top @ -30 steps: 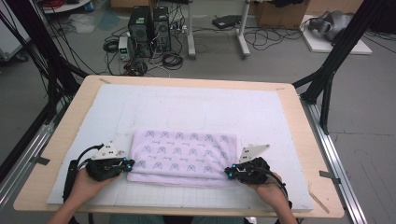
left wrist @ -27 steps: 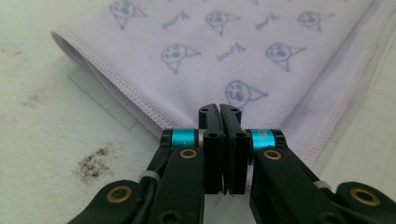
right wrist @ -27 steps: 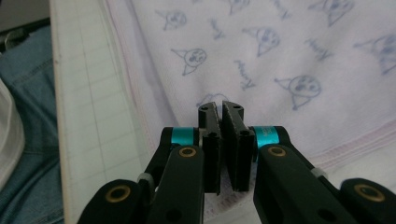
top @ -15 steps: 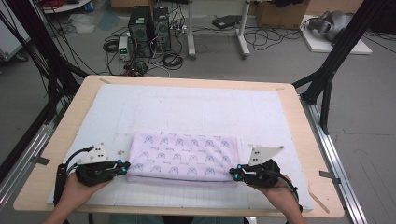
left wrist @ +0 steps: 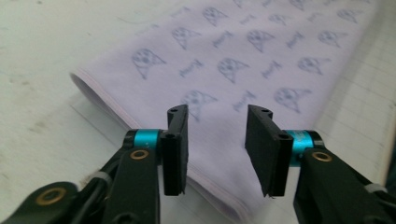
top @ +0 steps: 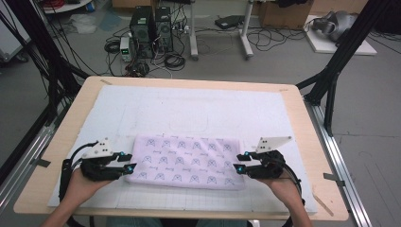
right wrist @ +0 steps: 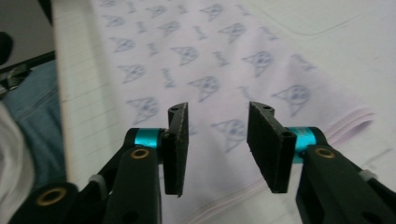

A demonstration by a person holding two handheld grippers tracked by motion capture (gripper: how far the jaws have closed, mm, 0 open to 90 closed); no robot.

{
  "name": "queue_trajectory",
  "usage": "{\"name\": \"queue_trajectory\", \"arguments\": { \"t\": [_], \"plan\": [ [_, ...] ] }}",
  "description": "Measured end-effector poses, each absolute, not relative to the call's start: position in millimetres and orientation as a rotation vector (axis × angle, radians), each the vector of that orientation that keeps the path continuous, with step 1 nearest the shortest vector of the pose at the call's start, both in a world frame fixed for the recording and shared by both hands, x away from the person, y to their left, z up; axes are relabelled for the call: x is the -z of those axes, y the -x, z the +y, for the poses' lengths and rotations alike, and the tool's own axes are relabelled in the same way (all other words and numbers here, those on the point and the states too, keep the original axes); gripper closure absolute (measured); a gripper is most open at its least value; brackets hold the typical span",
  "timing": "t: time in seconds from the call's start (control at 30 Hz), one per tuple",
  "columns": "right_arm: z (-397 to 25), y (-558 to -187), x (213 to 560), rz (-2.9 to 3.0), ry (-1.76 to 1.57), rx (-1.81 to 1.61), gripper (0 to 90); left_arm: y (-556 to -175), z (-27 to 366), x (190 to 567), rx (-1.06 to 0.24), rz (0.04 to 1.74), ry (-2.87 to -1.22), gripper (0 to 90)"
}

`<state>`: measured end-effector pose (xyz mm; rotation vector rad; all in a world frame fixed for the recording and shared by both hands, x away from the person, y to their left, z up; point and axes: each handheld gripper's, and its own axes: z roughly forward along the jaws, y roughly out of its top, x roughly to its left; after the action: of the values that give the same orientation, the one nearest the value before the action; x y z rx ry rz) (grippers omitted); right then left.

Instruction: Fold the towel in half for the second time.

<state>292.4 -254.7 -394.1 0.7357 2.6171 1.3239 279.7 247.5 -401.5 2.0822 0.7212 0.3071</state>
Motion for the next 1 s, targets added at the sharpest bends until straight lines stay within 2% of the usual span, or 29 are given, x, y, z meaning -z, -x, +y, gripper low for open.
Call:
{"name": "queue_trajectory", "arguments": {
  "t": [0.33,0.53,0.73,0.87,1.0],
  "plan": [
    [-251.3,-342.9,400.6,2.555,-0.833,-1.213,46.5,-324.2,238.7,402.6,-0.428,0.824,-2.051,46.8],
    [-245.2,-372.5,406.2,2.54,-0.887,-1.168,41.5,-356.4,237.3,414.1,-0.422,0.949,-1.997,42.4],
    [-244.7,-385.7,422.2,2.596,-0.936,-1.101,39.3,-374.6,230.8,431.5,-0.352,1.014,-2.054,36.5],
    [-245.9,-389.9,429.2,2.627,-0.963,-1.097,42.6,-379.0,228.5,440.7,-0.308,1.025,-2.103,39.4],
    [-241.5,-388.4,436.3,2.686,-0.93,-1.105,58.6,-377.8,227.5,440.5,-0.28,0.984,-2.11,54.8]
  ]
}}
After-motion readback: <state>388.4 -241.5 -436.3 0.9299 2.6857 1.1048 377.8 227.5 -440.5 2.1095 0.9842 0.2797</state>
